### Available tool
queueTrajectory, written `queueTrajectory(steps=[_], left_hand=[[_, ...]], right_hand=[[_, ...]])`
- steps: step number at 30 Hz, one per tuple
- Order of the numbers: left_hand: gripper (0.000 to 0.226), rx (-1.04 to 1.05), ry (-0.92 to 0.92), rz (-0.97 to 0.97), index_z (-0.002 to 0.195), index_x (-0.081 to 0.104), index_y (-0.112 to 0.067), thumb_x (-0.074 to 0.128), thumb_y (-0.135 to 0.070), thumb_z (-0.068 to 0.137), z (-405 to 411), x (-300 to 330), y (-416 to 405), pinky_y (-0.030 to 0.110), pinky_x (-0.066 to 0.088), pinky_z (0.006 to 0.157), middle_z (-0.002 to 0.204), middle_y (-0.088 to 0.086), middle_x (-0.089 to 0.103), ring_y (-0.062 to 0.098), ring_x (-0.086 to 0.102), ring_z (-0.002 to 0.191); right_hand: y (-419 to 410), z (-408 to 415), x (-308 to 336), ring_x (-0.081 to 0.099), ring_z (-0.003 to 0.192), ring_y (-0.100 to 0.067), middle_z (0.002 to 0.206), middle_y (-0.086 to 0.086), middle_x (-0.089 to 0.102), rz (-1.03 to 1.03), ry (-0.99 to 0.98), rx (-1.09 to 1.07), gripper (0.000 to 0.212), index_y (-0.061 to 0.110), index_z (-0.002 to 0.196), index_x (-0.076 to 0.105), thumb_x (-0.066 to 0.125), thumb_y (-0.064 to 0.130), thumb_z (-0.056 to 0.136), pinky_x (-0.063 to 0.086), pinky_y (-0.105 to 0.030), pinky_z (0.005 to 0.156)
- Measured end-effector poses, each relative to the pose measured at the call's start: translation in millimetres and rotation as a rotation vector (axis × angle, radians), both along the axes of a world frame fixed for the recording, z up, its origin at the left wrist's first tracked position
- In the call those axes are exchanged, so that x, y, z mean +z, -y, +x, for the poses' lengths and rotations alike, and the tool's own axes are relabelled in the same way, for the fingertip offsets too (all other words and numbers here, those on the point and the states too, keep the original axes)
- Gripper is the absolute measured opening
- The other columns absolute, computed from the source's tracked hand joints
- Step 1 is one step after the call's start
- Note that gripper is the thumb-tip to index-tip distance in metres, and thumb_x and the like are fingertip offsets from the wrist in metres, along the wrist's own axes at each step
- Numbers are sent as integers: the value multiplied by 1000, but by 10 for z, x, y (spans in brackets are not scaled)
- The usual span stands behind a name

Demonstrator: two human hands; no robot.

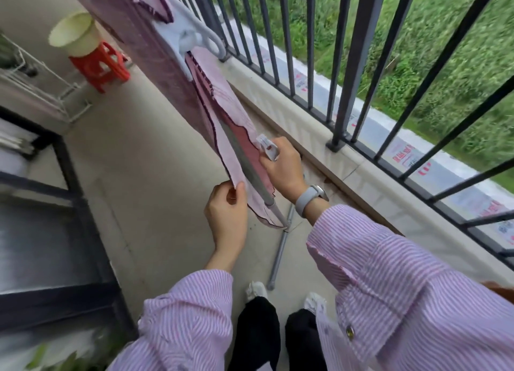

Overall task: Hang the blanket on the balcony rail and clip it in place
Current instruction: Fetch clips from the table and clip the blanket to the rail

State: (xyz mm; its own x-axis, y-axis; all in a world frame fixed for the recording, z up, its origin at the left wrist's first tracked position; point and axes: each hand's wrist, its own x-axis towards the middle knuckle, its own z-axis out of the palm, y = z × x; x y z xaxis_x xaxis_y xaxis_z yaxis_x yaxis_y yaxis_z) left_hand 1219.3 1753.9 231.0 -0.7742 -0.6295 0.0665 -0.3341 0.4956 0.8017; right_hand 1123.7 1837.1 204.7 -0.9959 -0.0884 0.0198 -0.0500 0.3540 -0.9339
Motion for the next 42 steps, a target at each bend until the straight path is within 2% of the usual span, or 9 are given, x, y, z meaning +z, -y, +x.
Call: queueTrajectory(steps=[3, 8, 15, 21, 25, 29, 34, 38, 42], left_hand=[[20, 6, 0, 4, 66, 54, -7, 55, -14, 85, 31, 22, 11, 34, 41, 68, 72, 18, 59, 21, 46, 66], [25, 3, -4, -7, 62, 46, -14, 55, -13, 86, 81, 44, 32, 28, 34, 63, 64, 3, 49, 19, 41, 62], [36, -10, -12, -44, 55, 37, -21, 56, -13, 85, 130, 69, 84, 24, 24, 56, 53, -10, 38, 7, 37, 50], [31, -13, -37, 15, 57, 44, -17, 57, -15, 86, 75, 116, 16, 16, 30, 50, 52, -2, 52, 2, 49, 51], [30, -45, -63, 106, 63, 54, -3, 57, -24, 85, -40, 89, -55, 30, 42, 62, 61, 14, 64, 31, 61, 66], [27, -165, -68, 202, 68, 64, -9, 58, -31, 82, -49, 122, -128, 42, 52, 74, 67, 12, 68, 33, 64, 74], [20, -209, 14, 266, 65, 67, -20, 61, -22, 84, -86, 280, -73, 37, 51, 77, 70, 1, 68, 18, 64, 76], [21, -182, 41, 228, 62, 65, -21, 61, -32, 80, -180, 324, -26, 41, 54, 80, 71, 2, 70, 22, 67, 77], [32, -81, 20, 274, 53, 59, -19, 55, -43, 75, -288, 321, 74, 50, 54, 80, 48, -1, 61, 26, 58, 62]], right_hand=[[-41, 109, -42, 55, 78, -27, 88, -13, 62, -86, 28, -1, 22, 2, 98, 57, 65, 16, 82, 44, -40, 72], [105, 159, -60, 47, 87, -15, 103, -4, 57, -153, 142, -71, 40, 6, 115, 50, 66, 18, 80, 31, -16, 68], [211, 15, -112, 49, 69, -26, 79, -15, 60, -3, 125, -113, 12, 4, 82, 56, 53, 15, 86, 33, -33, 59], [-84, 143, -48, 36, 57, -8, 66, 3, 38, -193, 127, -104, 30, 18, 61, 36, 55, 11, 84, 29, -26, 57], [-284, 371, 181, 31, 51, -4, 54, 6, 37, -292, 92, 39, 32, 18, 60, 39, 58, 10, 85, 28, -22, 51], [-285, 542, 139, 31, 49, -4, 52, 7, 37, -259, 96, 67, 37, 21, 57, 37, 60, 14, 85, 28, -24, 51], [-183, 583, 45, 35, 51, -3, 56, 4, 40, -288, 118, 44, 27, 13, 62, 46, 61, 13, 84, 30, -20, 52], [-131, 616, 7, 38, 57, -13, 59, -4, 43, -351, 164, 4, 28, 18, 62, 44, 60, 8, 83, 31, -24, 53], [-204, 659, -167, 36, 55, -15, 58, -5, 42, -237, 163, -52, 23, 8, 63, 44, 58, 5, 81, 29, -30, 54]])
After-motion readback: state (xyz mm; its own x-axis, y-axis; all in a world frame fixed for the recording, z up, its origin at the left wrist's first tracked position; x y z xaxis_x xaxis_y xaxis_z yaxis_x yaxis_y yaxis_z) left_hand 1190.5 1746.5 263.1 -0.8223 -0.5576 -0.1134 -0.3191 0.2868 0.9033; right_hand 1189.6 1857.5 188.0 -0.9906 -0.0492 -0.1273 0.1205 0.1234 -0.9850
